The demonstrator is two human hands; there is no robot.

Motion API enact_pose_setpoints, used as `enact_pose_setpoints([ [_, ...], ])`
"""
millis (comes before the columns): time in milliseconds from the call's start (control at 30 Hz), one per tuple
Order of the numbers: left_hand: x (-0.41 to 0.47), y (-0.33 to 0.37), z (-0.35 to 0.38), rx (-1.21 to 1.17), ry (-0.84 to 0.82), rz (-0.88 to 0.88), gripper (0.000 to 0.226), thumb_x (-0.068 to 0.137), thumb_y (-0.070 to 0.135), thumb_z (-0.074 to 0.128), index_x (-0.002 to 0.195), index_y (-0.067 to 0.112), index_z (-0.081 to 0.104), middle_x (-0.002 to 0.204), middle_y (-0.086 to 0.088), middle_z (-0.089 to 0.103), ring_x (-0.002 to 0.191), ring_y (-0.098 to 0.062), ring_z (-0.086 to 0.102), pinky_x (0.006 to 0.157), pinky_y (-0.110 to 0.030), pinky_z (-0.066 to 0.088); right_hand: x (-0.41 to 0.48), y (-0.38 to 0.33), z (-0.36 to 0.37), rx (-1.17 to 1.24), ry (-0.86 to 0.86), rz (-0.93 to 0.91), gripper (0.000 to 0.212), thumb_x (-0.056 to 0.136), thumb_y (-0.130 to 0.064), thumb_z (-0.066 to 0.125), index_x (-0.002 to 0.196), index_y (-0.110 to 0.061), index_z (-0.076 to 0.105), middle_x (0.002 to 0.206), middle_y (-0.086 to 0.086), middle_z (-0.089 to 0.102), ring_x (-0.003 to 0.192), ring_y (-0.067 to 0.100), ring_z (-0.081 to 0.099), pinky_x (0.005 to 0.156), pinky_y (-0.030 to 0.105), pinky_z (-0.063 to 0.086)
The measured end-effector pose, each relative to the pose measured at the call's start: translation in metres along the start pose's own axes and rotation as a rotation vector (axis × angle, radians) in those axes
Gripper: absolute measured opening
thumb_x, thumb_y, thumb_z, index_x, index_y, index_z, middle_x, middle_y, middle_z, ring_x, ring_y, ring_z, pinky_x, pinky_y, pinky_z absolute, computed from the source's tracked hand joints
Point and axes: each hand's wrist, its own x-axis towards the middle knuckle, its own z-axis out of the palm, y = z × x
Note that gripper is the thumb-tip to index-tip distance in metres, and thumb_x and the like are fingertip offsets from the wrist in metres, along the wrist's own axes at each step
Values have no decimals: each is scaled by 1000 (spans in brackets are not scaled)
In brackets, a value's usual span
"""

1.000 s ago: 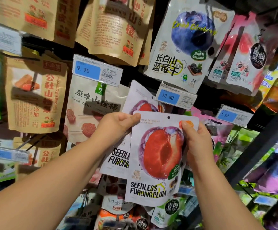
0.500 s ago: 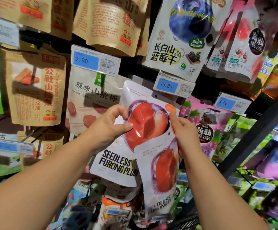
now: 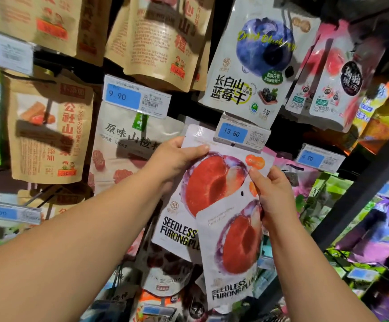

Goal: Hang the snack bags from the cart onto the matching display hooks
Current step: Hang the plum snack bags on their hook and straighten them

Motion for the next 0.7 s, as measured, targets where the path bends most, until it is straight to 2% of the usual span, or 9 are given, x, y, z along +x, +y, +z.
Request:
enact_pose_setpoints([
  [100,11,4,5,2,-2,-60,37,78,-1,71,113,-8,62,104,-27,69,87,-34,70,80,-39,59,3,0,-3,-14,22,-1,8,87,-18,71,80,-20,69,73,16,56,63,21,55,64,34,48],
  [167,16,6,8,15,-3,-90,27,79,-4,69,105,-8,64,98,-27,70,77,-31,70,76,-37,60,6,0,-3,-55,44,-2,7,86,-20,72,79,-23,73,75,13,65,66,22,59,65,35,49],
  [233,19,7,10,25,-29,-117,27,79,-3,69,106,-8,65,98,-26,70,76,-30,70,77,-37,60,8,-1,-2,-81,68,-8,7,84,-25,74,77,-23,74,73,8,69,65,20,62,65,36,51],
  [333,25,7,12,44,-30,-132,33,79,0,70,112,-7,65,98,-24,71,75,-30,70,76,-37,60,11,-4,-2,-110,85,-34,18,82,-29,76,70,-17,68,56,-1,64,50,13,56,54,27,47],
  [400,28,6,13,38,-4,-128,34,80,0,69,113,-7,63,96,-24,71,75,-31,70,75,-38,60,14,-6,0,-126,88,-45,18,83,-27,75,71,-17,66,51,-5,62,45,8,55,48,22,43],
  [533,33,3,15,22,5,-85,24,78,3,74,100,-2,70,91,-19,74,76,-29,72,74,-36,60,20,-5,1,-149,121,-34,15,83,-27,75,79,-13,71,68,4,72,59,16,65,58,30,52],
  [700,31,1,20,90,66,-20,11,76,7,76,86,10,72,87,-11,76,79,-26,73,76,-36,60,30,0,0,-251,166,-67,15,84,-26,73,75,-14,68,72,4,73,61,16,64,61,33,51],
])
